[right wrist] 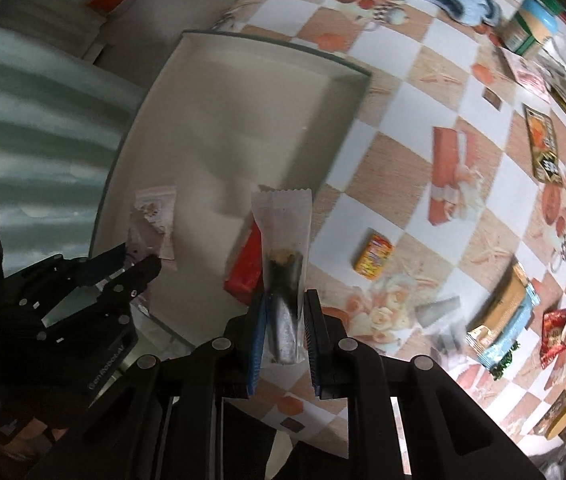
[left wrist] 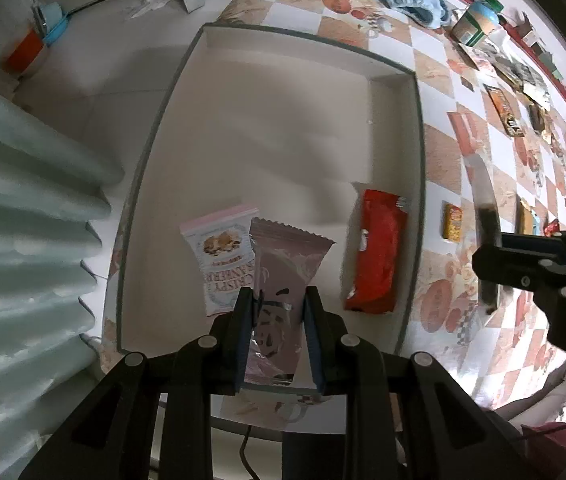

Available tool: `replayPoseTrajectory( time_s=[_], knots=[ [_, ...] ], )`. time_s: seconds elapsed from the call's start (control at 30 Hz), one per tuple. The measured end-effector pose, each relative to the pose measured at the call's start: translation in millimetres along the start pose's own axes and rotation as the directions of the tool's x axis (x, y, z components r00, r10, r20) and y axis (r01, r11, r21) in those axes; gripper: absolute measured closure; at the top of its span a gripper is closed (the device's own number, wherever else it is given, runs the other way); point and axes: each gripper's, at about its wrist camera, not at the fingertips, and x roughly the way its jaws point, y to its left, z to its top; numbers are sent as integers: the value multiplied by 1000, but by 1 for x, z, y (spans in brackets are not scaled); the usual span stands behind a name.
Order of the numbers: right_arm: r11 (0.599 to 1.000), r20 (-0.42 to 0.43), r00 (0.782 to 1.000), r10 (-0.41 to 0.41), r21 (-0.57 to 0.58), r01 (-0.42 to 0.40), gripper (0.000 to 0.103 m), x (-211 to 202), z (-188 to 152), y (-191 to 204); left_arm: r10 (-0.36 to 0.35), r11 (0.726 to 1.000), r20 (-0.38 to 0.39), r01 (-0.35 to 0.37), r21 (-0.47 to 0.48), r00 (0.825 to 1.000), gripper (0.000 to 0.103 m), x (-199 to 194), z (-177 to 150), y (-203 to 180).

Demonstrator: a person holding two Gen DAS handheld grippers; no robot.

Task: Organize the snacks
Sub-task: 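Carry the pink and clear packets over the white tray with both tools, then open both tools to release the packets into the white tray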

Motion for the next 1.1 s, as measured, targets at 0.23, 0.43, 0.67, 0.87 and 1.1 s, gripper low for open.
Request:
replayPoseTrajectory(
  time_s=[0.23,0.43,0.67,0.87,1.1],
  knots=[
    [998,-19,1000,7,-55,-8,83,11,6,24,6,1000,-10,-7,-16,1000,76,3,0,4],
    [997,-39,999,12,-74,-15,83,27,13,42,8,1000,-22,-9,-19,1000,76,7,1,3],
    [995,-48,998,39,-93,-44,83,39,22,59,14,1000,-33,-15,-26,999,76,10,1,8],
    [993,-62,997,47,-103,-53,83,50,23,69,18,999,-45,-19,-26,999,76,13,1,9],
    [994,-75,996,54,-86,-60,83,57,30,59,21,999,-52,-22,-25,998,76,14,0,8]
  ],
)
